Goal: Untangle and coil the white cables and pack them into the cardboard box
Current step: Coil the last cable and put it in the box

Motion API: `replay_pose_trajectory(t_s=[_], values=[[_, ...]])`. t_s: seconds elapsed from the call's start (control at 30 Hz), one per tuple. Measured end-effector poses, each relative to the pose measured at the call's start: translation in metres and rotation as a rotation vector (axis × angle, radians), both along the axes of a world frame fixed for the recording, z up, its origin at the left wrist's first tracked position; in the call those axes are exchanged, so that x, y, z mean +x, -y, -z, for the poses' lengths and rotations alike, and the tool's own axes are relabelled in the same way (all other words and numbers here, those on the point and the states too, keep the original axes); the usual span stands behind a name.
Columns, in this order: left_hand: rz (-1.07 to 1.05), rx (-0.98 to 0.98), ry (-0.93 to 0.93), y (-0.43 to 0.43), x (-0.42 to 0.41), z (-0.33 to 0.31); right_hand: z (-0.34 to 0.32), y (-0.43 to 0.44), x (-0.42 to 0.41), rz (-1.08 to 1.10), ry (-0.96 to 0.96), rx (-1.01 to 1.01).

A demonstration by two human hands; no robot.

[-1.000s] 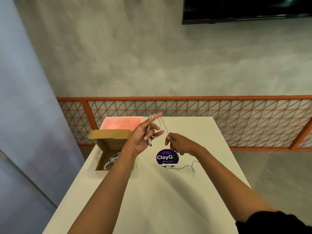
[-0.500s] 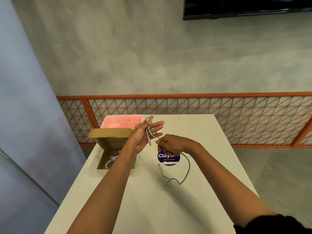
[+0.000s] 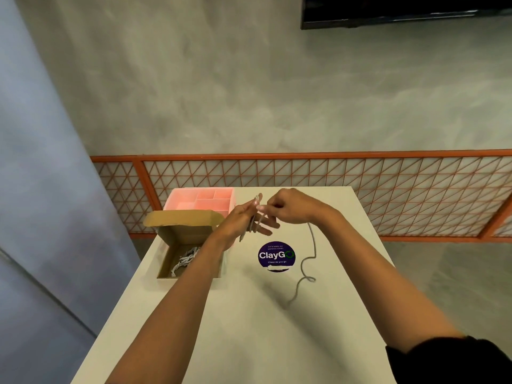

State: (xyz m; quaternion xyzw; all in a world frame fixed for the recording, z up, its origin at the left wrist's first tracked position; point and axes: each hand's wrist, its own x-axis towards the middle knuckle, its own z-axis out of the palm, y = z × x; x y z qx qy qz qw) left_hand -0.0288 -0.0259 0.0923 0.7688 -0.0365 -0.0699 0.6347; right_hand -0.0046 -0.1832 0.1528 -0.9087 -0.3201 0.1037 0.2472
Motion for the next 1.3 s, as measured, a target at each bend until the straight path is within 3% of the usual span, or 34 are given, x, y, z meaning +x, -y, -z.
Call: replay_pose_trajectory(t_s=[0.1, 0.37, 0.53, 0.67, 0.9, 1.1, 1.3], values=[[0.044, 0.0, -0.05, 0.002, -0.003, 0.002, -0.007, 0.01, 0.009, 0.062, -0.075, 0.228], [0.256, -0.541, -0.179, -0.003, -0.002, 0.002, 0.005, 0.019, 0.034, 0.107, -0.149, 0.574], [0.261, -0.71, -0.179, -0.005, -0.003, 0.002, 0.016, 0.02, 0.03, 0.112, -0.184, 0.538], [0.301, -0.734, -0.218, -0.009, -0.002, 0.006, 0.02, 0.02, 0.025, 0.111, -0.149, 0.464], [0.383, -0.81, -0.231, -0.004, -0.002, 0.008, 0.024, 0.011, 0.025, 0.22, -0.071, 0.597], [0.447, -0.848, -0.232, -0.009, -0.002, 0.01, 0.033, 0.013, 0.023, 0.226, -0.247, 0.623], [0.323, -0.93, -0.212, -0.012, 0.002, 0.013, 0.042, 0.015, 0.014, 0.083, -0.627, 0.652]])
